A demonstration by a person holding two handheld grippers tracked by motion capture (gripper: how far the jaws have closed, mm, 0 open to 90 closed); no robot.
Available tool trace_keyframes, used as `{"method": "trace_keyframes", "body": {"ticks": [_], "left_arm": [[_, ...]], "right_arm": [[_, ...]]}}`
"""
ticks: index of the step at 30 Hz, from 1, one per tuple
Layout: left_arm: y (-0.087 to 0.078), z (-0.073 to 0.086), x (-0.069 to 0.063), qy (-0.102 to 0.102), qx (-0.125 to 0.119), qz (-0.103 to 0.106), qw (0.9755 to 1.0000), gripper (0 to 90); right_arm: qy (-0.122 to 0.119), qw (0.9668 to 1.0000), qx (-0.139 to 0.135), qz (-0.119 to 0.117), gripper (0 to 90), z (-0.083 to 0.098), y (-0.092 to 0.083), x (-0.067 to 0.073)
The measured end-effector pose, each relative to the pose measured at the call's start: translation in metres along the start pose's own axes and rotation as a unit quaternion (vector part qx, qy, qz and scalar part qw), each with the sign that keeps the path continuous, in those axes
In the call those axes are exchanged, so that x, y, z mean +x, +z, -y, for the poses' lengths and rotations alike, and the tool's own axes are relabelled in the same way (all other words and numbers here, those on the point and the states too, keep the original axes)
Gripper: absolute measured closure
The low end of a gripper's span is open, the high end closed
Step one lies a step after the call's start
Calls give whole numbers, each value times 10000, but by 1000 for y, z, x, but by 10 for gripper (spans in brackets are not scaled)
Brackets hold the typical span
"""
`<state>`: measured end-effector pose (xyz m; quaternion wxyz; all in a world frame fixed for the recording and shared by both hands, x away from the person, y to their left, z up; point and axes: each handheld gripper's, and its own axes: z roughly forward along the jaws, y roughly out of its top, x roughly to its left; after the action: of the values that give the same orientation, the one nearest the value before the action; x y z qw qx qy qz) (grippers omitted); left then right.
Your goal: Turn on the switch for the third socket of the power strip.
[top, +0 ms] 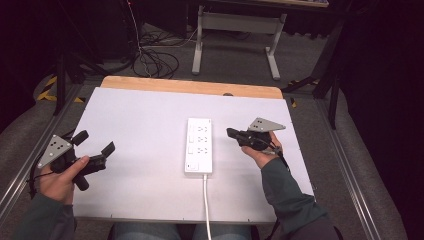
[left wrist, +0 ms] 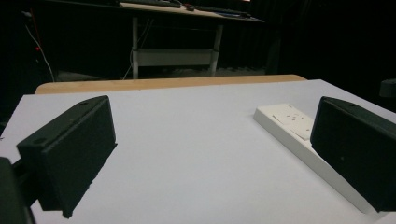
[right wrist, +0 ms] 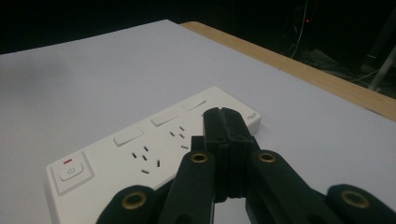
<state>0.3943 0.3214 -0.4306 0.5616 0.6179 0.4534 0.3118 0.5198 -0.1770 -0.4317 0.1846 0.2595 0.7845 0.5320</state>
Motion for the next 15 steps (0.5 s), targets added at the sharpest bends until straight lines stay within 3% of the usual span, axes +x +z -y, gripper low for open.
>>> {"method": "trace_keyframes", "body": {"ticks": [15], "left_arm": [[-1, 0, -1, 7, -12, 9, 10000, 5]], "right_arm": [[34, 9995, -329, 27, 900, 2, -27, 2]]}}
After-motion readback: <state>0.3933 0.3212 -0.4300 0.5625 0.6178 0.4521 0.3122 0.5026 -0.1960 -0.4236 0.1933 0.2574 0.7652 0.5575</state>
